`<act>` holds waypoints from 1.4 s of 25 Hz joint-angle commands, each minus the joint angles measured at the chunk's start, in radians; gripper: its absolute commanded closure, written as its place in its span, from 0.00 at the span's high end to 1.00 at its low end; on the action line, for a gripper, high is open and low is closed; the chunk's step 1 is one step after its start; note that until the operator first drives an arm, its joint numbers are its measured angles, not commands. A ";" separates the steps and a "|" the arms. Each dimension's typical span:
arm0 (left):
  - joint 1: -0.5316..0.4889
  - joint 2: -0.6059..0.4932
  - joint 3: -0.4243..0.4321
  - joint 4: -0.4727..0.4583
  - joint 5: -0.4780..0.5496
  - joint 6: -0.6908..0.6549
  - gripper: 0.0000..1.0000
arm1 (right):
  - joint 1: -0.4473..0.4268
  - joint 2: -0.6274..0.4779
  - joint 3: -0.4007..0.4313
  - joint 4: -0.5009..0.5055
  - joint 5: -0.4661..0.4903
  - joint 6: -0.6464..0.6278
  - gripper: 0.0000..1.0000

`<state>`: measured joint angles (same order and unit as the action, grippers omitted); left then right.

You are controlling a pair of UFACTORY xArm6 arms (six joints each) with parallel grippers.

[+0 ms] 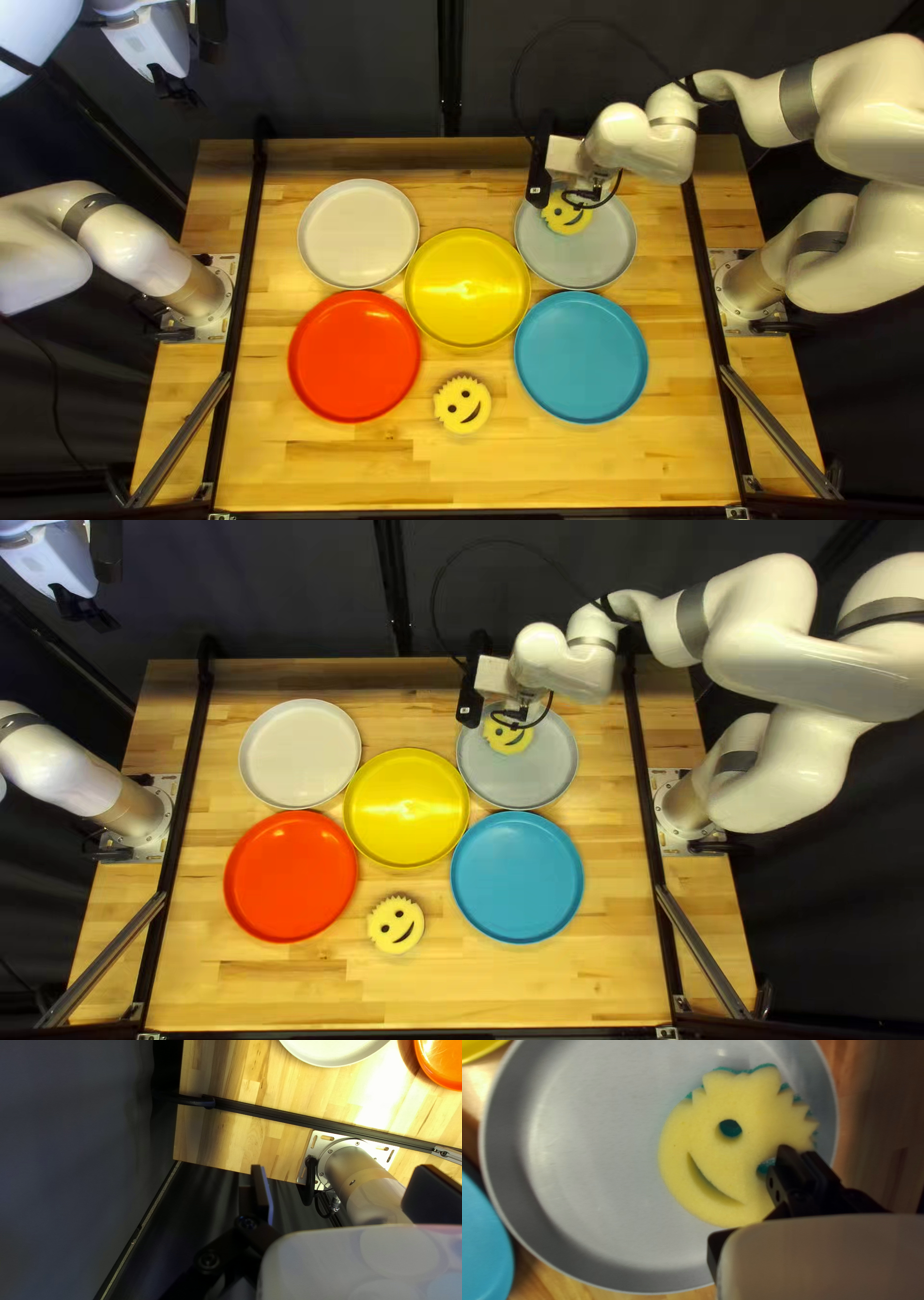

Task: Pick up sponge and scrub the plate

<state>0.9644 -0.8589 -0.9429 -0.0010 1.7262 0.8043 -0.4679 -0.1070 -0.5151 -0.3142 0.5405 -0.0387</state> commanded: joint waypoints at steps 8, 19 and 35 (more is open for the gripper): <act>0.000 0.000 0.000 0.000 0.000 0.000 1.00 | 0.096 -0.124 0.118 -0.042 -0.014 0.072 0.00; 0.000 0.000 0.000 0.000 0.000 0.000 1.00 | 0.229 -0.247 0.236 -0.060 -0.018 0.172 0.00; 0.000 0.000 0.000 0.000 0.000 0.000 1.00 | -0.014 -0.226 0.263 0.029 -0.145 -0.123 0.00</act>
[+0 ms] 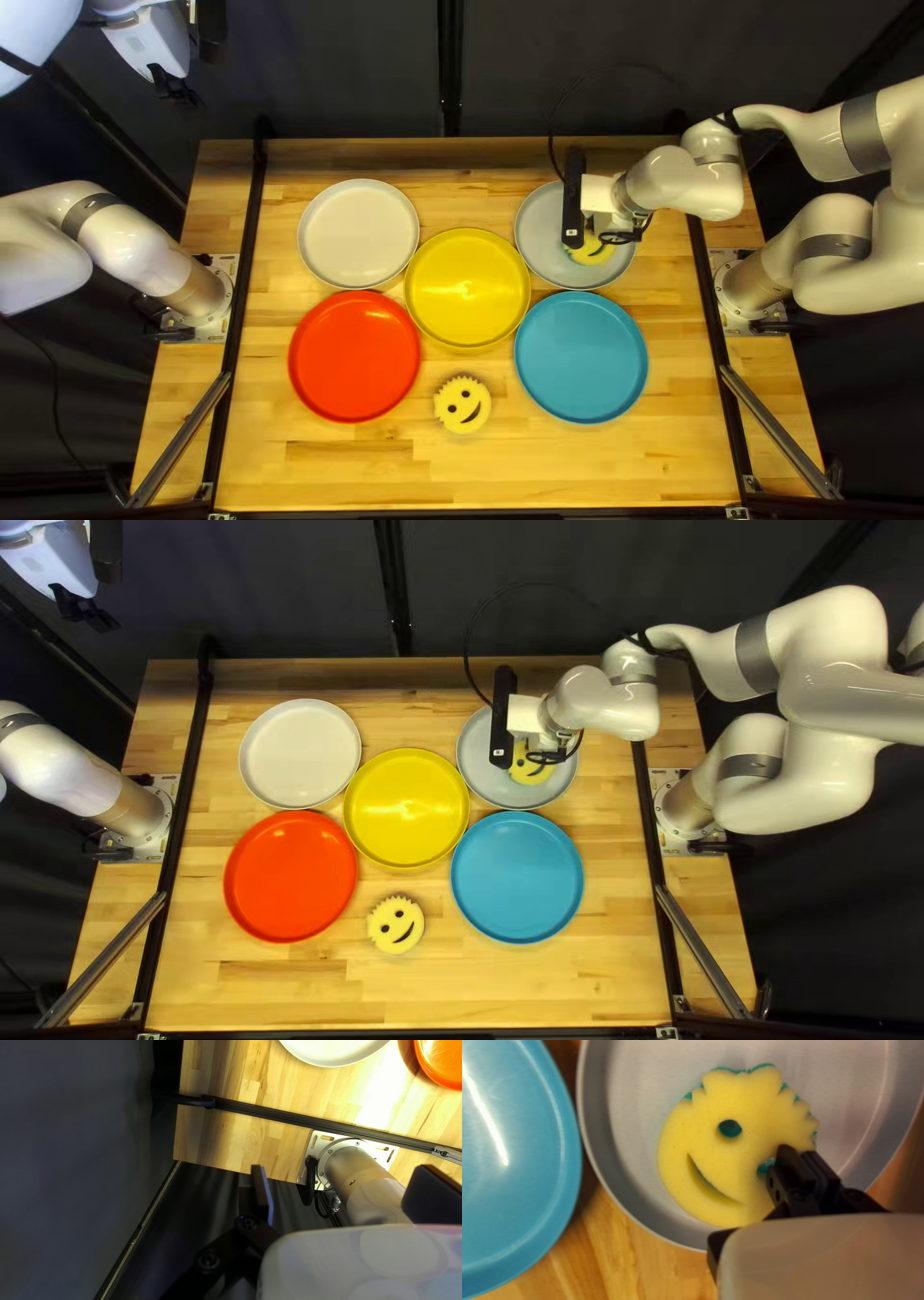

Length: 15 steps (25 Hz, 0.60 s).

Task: Pick up sponge and scrub the plate

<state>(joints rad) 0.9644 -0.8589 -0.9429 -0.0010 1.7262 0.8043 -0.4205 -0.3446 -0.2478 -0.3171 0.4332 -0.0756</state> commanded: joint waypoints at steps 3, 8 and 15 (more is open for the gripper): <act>0.000 0.000 0.000 0.000 0.000 0.000 1.00 | -0.118 0.033 -0.004 0.062 -0.080 -0.172 0.00; 0.000 0.000 0.000 0.000 0.000 0.000 1.00 | -0.166 0.052 -0.003 0.086 -0.123 -0.260 0.00; 0.000 0.000 0.000 0.000 0.000 0.000 1.00 | -0.118 -0.004 0.044 0.076 -0.115 -0.248 0.00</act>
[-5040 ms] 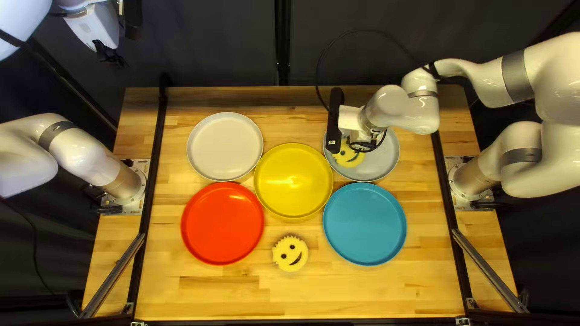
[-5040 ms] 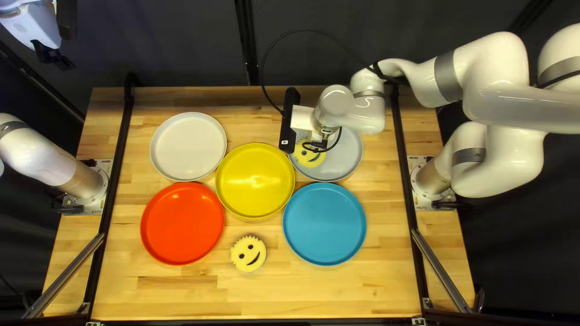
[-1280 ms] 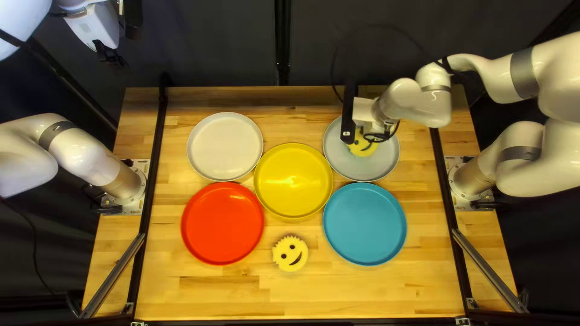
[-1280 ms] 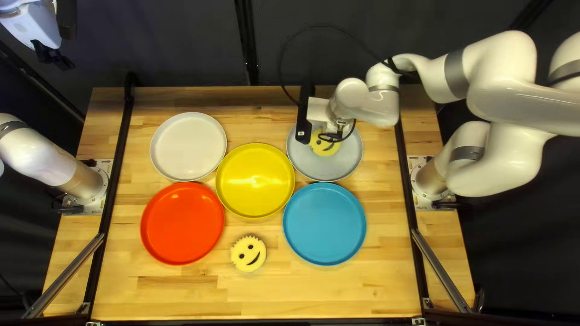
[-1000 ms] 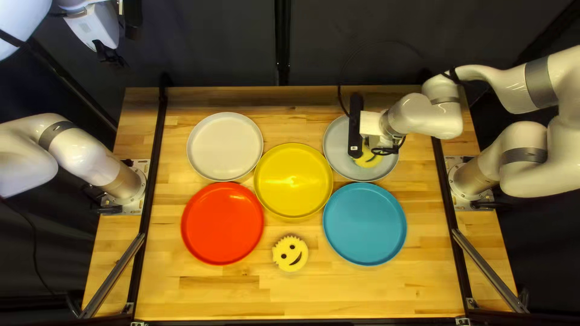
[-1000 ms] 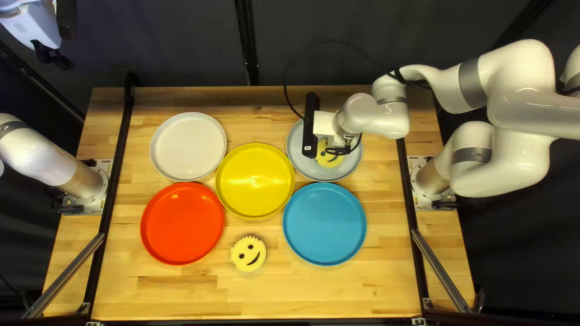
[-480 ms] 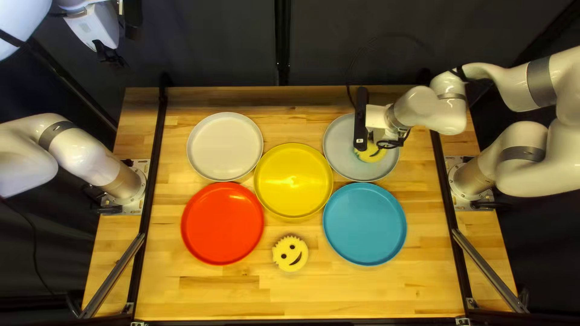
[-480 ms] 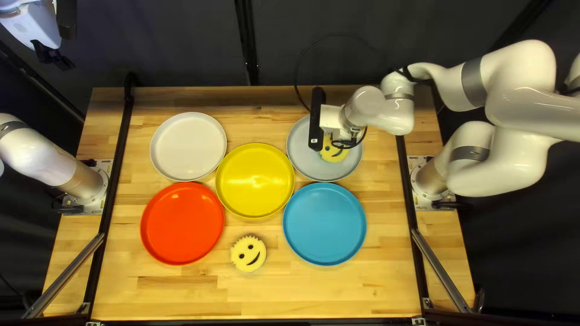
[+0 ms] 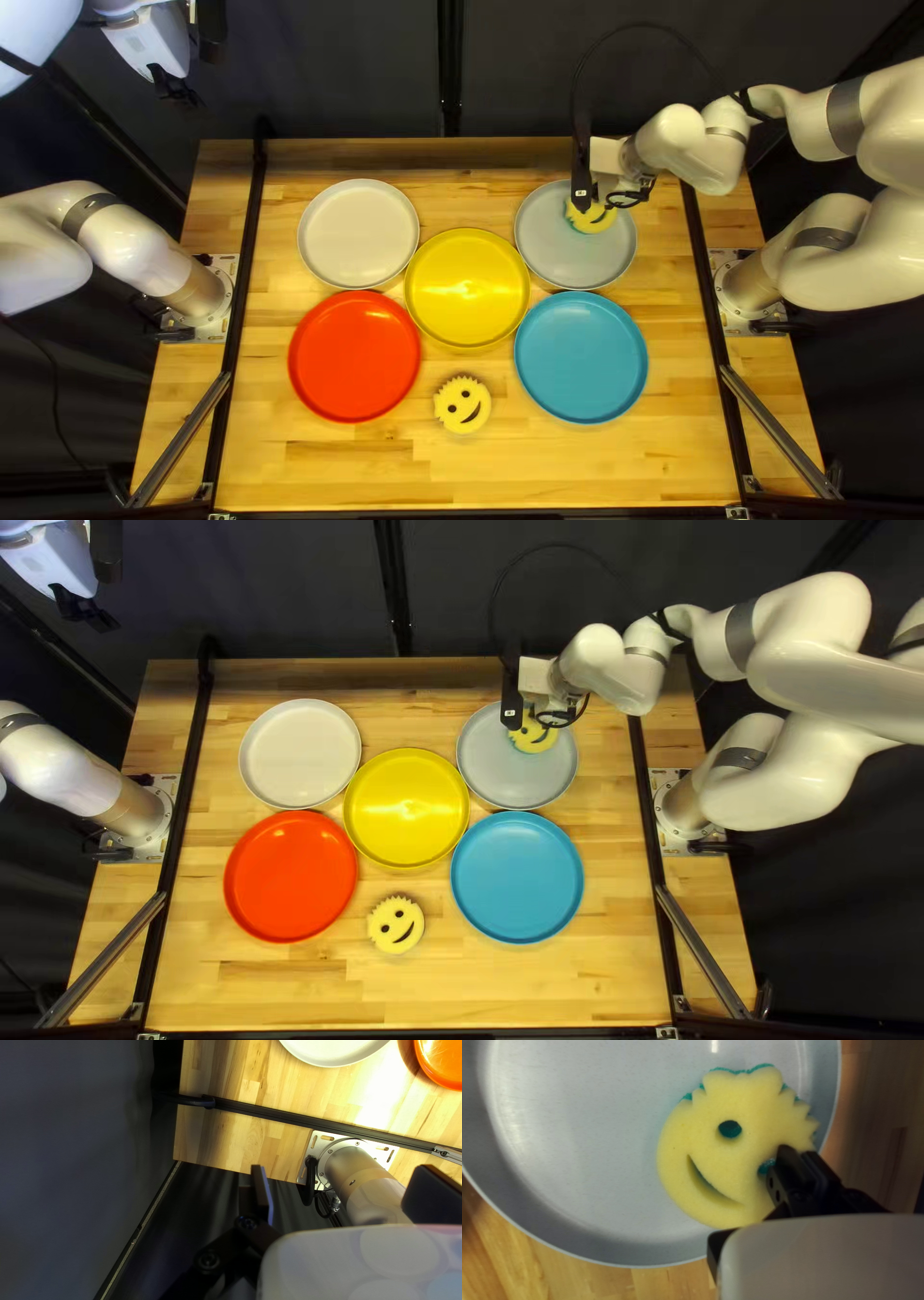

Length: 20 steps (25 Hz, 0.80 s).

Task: Pick up sponge and scrub the plate

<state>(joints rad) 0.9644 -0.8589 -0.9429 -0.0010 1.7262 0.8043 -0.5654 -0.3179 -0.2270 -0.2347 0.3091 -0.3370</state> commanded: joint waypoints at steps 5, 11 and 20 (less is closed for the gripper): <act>0.000 0.000 0.000 0.000 0.000 0.000 1.00 | 0.105 -0.087 0.062 -0.050 0.043 0.093 0.00; 0.000 0.000 0.000 0.000 0.000 0.000 1.00 | 0.209 -0.141 0.101 -0.086 0.082 0.187 0.00; 0.000 0.000 0.000 0.000 0.000 0.000 1.00 | 0.187 -0.110 0.068 -0.096 0.110 0.168 0.00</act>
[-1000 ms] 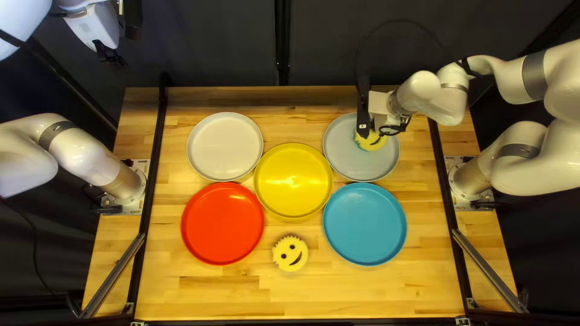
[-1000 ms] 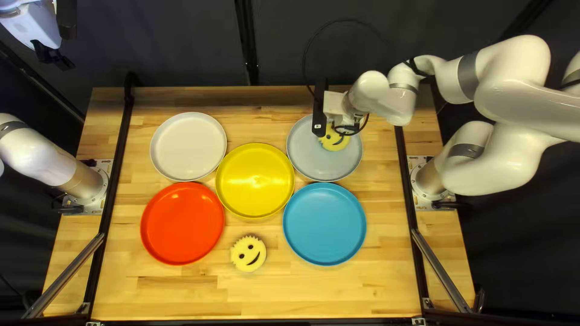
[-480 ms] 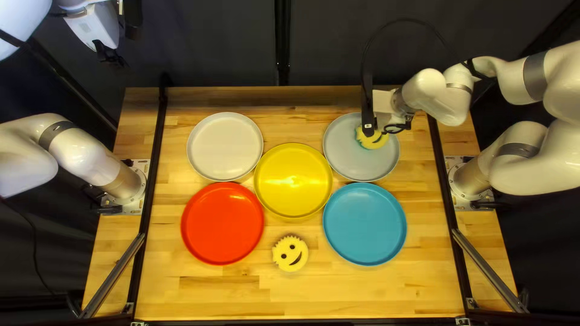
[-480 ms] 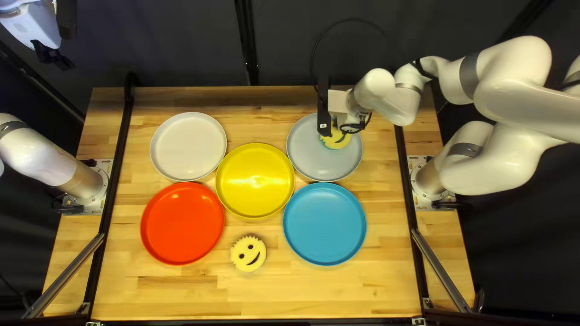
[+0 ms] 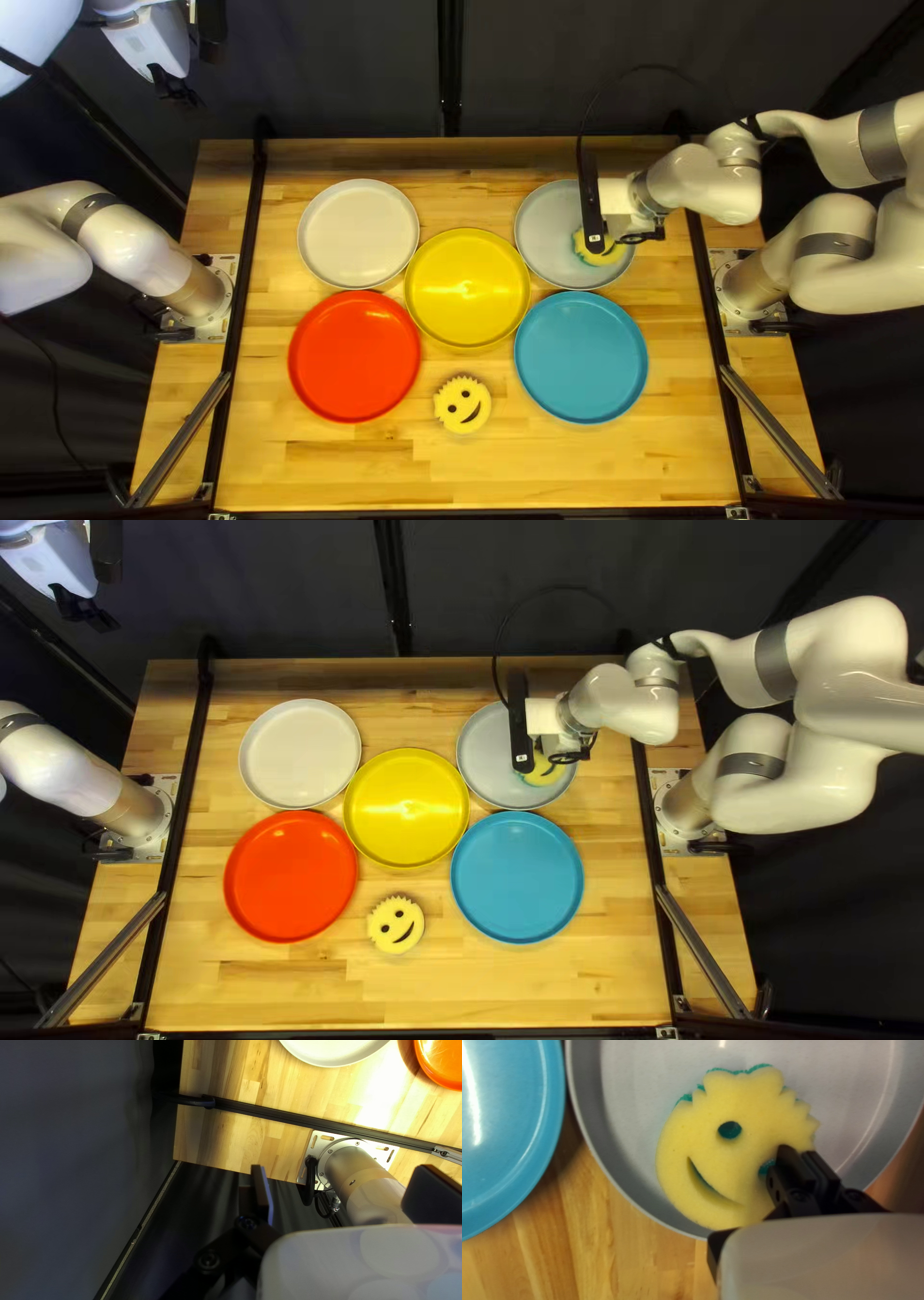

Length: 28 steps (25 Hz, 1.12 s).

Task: Pick up sponge and scrub the plate

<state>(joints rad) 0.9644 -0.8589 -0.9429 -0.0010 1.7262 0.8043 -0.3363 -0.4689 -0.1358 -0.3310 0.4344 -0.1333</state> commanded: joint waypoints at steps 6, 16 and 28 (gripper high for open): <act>0.000 0.000 0.000 0.000 0.000 0.000 1.00 | -0.109 0.095 -0.084 0.006 0.001 -0.099 0.00; 0.000 0.000 0.000 0.000 0.000 0.000 1.00 | -0.237 0.248 -0.189 0.036 -0.049 -0.230 0.00; 0.000 0.000 0.000 0.000 0.000 0.000 1.00 | -0.139 0.170 -0.156 0.027 0.009 -0.109 0.00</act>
<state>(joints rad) 0.9644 -0.8589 -0.9429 -0.0010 1.7262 0.8043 -0.5215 -0.2695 -0.3095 -0.2888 0.4217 -0.3006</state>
